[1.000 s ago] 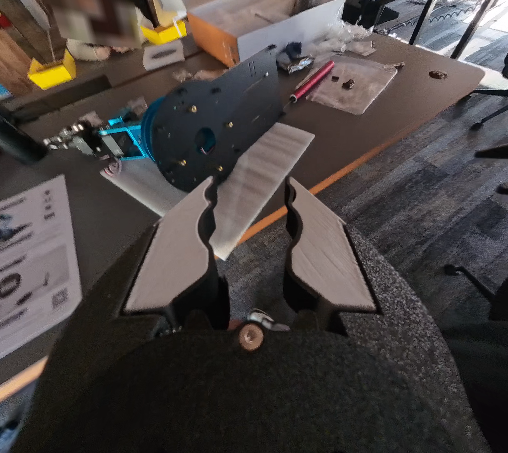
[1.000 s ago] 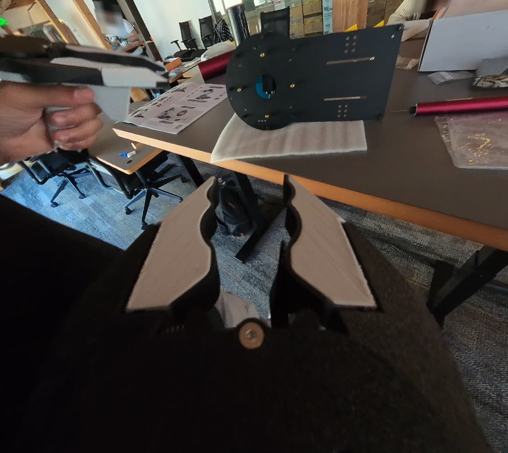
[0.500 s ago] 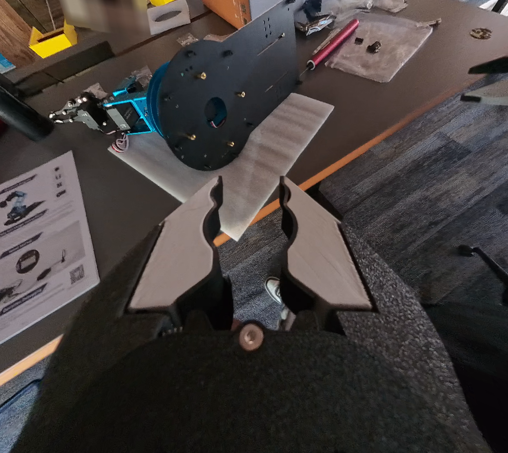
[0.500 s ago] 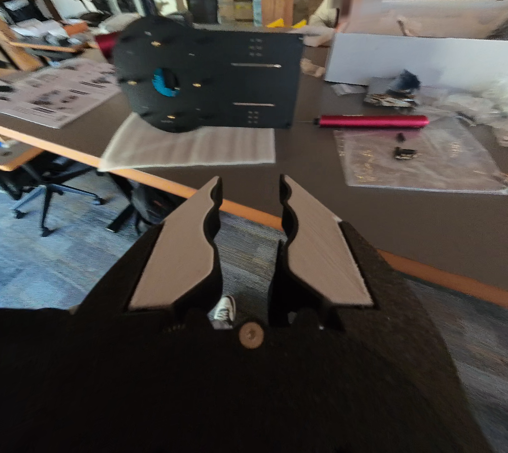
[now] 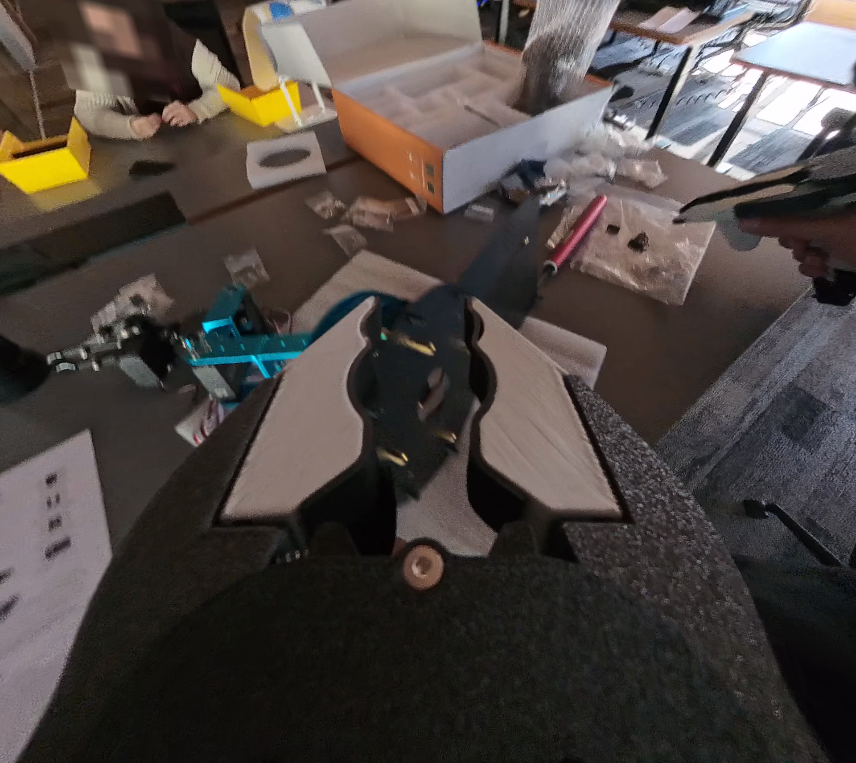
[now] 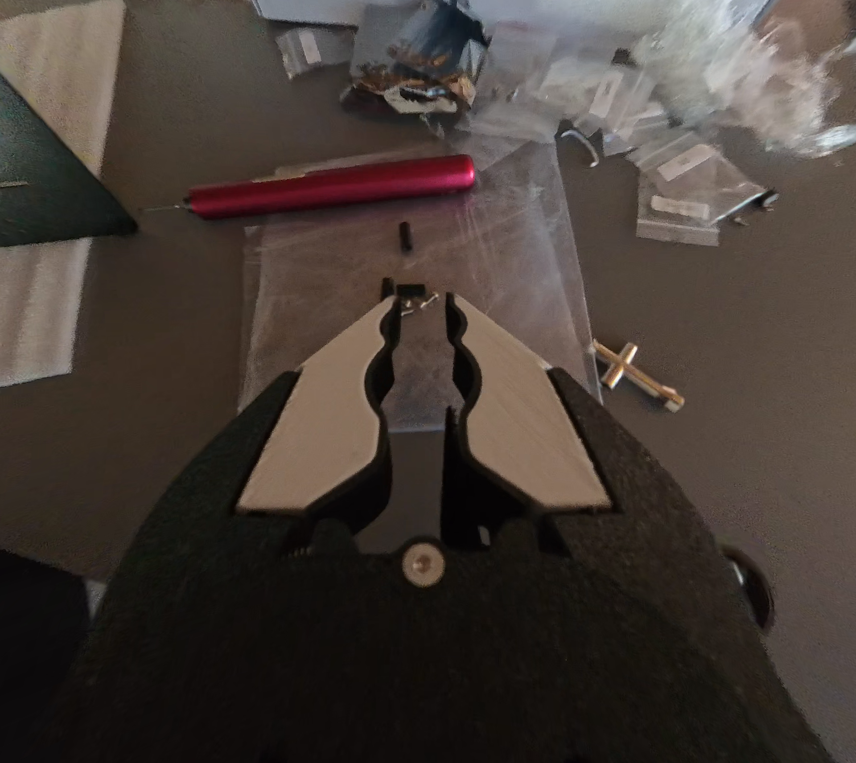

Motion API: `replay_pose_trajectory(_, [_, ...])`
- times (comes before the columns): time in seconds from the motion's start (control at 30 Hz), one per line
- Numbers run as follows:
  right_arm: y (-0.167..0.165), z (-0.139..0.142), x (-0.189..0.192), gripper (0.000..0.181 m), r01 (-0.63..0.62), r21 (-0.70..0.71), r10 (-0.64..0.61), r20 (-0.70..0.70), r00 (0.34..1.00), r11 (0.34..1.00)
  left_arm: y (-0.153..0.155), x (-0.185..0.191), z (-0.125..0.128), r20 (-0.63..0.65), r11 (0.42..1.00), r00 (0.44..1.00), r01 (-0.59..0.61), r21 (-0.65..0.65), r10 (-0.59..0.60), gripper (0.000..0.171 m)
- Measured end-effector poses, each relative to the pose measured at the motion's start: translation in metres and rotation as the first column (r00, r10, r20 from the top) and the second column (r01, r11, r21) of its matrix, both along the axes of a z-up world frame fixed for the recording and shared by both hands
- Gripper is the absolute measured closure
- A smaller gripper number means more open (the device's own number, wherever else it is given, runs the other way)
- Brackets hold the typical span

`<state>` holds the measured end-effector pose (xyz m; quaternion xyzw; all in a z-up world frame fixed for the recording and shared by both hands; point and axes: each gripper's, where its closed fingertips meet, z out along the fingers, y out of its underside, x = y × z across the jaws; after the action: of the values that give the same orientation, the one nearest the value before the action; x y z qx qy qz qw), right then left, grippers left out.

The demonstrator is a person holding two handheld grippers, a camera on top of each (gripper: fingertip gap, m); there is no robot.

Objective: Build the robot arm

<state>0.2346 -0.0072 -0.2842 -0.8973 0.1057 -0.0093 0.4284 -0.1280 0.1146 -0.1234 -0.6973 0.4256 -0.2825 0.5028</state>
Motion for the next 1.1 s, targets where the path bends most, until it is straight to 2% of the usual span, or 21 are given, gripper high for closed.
replay_pose_trajectory(0.17, [0.014,-0.019,-0.01,0.167,-0.184,-0.087,0.182,-0.036,0.983,0.979,0.048,0.001,0.026,0.024,0.997,0.999,0.042,0.07,-0.043,0.137])
replay_pose_trajectory(0.27, [0.017,-0.02,-0.008,0.165,-0.216,-0.083,0.214,-0.039,0.976,0.973,0.067,0.005,0.026,0.026,0.996,0.998,0.046,0.076,-0.049,0.137])
replay_pose_trajectory(0.37, [0.016,-0.022,-0.009,0.164,-0.268,-0.095,0.263,-0.066,0.963,0.959,0.072,0.016,0.023,0.033,0.997,0.998,0.057,0.053,-0.059,0.137])
replay_pose_trajectory(0.53, [0.009,-0.036,-0.003,0.168,-0.303,-0.164,0.3,-0.042,0.953,0.939,0.059,0.04,0.023,0.021,0.992,0.994,0.106,0.072,-0.108,0.138])
replay_pose_trajectory(0.7, [0.012,-0.035,-0.003,0.17,-0.331,-0.109,0.33,-0.029,0.944,0.937,0.038,0.055,0.024,-0.025,0.989,0.996,0.091,0.112,-0.089,0.138])
replay_pose_trajectory(0.93, [0.013,-0.036,-0.003,0.176,-0.388,-0.097,0.388,-0.013,0.921,0.917,-0.003,0.084,0.027,0.045,0.997,0.996,0.072,0.012,-0.073,0.14])
replay_pose_trajectory(0.97, [0.012,-0.036,-0.004,0.181,-0.399,-0.099,0.4,-0.007,0.917,0.912,-0.008,0.087,0.027,0.044,0.997,0.996,0.074,0.011,-0.075,0.14])
replay_pose_trajectory(1.1, [0.012,-0.035,-0.003,0.181,-0.396,-0.093,0.399,0.02,0.917,0.913,-0.017,0.093,0.024,-0.01,0.997,0.998,0.057,0.046,-0.057,0.14])
